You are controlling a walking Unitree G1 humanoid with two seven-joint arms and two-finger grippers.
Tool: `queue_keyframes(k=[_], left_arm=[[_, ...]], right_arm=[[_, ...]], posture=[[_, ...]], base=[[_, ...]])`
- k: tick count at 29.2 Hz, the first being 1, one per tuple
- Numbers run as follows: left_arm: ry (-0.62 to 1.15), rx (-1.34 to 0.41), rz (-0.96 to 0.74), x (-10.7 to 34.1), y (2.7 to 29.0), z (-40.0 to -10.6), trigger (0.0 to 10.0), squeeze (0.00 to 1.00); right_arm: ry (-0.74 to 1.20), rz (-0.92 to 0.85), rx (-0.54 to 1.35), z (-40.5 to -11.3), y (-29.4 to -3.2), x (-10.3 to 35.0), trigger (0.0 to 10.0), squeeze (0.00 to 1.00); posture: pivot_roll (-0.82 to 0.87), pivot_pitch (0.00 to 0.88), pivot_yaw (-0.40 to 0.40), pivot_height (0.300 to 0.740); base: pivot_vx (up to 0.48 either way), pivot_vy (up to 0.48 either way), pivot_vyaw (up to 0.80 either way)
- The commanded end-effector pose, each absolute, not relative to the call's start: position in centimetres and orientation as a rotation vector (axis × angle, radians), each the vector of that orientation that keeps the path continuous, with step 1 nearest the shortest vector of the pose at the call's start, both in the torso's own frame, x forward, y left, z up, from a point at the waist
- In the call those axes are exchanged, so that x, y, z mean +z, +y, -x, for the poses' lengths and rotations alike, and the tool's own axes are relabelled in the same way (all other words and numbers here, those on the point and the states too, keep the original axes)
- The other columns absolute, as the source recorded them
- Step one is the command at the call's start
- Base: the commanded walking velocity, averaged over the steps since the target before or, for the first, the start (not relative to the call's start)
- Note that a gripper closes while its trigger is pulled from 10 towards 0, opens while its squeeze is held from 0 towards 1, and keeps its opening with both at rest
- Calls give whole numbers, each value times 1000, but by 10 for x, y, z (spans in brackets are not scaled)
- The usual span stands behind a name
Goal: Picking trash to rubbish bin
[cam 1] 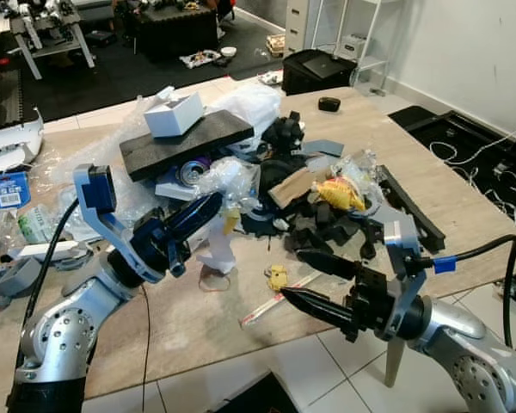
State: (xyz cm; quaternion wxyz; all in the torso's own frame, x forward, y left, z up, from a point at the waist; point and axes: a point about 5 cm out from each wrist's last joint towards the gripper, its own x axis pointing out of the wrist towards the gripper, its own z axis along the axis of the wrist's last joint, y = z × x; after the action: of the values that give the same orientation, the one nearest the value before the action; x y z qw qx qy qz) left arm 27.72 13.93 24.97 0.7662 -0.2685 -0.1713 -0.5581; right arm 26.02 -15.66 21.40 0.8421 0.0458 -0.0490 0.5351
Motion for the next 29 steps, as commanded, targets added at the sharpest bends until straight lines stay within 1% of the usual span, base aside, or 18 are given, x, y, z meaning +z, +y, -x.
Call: queue_keyframes(k=[1,9,15,21,29], left_arm=[[-366,-1219,581,248,135,-274,10000,0],[-368,-1224,575,249,133,-273,10000,0],[-389,-1209,541,254,139,-274,10000,0],[-399,-1198,526,257,142,-275,10000,0],[-390,-1201,525,254,138,-275,10000,0]], right_arm=[[-86,-100,1148,-258,-153,209,10000,0],[-82,-102,1156,-259,-152,208,10000,0],[-75,-91,1153,-259,-152,207,10000,0],[-62,-71,1133,-260,-154,203,10000,0],[-62,-59,1073,-267,-156,202,10000,0]], posture=[[-185,199,75,740],[-181,197,73,740],[-179,195,72,740],[-179,195,72,740],[-181,196,68,740]], base=[[-289,0,0],[-295,0,0],[-293,0,0],[-293,0,0],[-297,0,0]])
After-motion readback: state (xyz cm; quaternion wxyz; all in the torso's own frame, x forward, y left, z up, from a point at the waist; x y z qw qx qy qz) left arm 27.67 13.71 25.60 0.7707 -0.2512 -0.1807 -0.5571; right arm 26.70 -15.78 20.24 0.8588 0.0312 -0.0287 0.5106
